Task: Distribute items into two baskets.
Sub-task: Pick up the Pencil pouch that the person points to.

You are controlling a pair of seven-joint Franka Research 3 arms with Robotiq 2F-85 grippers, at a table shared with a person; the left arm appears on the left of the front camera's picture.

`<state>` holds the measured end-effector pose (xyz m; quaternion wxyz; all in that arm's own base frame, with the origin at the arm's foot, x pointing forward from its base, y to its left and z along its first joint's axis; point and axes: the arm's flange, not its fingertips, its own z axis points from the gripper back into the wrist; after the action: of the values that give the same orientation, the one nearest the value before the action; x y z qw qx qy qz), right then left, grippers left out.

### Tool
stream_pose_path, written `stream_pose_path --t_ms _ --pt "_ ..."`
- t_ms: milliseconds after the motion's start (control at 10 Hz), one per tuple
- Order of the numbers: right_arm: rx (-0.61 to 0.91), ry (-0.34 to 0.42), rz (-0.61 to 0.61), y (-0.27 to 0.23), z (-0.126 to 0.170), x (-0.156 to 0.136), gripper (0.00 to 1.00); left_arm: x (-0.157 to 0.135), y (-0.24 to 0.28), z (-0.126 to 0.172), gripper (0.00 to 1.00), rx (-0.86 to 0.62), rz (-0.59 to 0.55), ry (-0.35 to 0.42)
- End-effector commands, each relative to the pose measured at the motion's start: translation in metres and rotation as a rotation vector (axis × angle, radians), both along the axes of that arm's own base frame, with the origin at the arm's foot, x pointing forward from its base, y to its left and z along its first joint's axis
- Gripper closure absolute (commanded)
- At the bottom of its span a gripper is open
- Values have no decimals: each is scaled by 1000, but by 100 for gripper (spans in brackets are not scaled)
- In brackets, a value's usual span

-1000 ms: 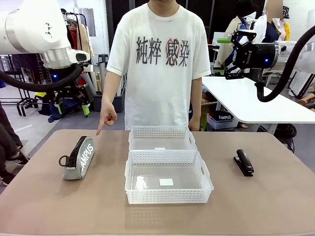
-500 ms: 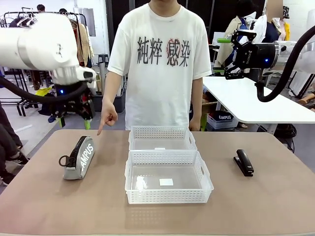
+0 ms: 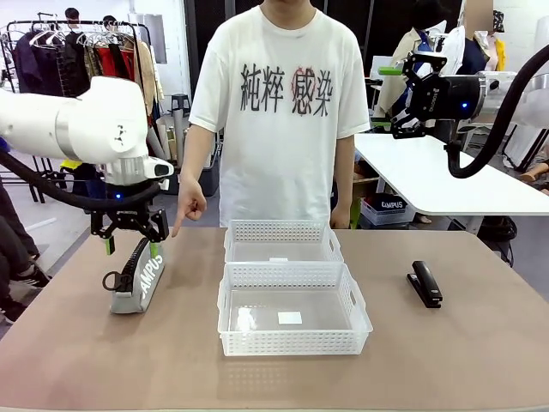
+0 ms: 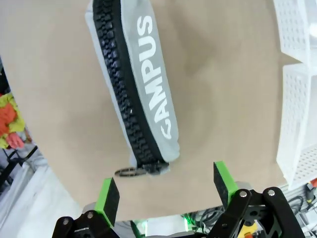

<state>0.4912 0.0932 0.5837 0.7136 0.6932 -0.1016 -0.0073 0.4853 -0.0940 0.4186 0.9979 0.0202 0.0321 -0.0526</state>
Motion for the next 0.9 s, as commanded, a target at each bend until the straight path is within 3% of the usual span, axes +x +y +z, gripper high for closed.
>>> stream_pose_path --t_ms 0,700,800 --pt "3 -1 -1 1 0 -1 0 13 3 -19 0 -2 1 -6" --pt "3 -1 -1 1 0 -1 0 35 24 -50 0 -27 67 -14" --pt "3 -1 -1 1 0 -1 0 37 25 -52 17 -19 69 -12"
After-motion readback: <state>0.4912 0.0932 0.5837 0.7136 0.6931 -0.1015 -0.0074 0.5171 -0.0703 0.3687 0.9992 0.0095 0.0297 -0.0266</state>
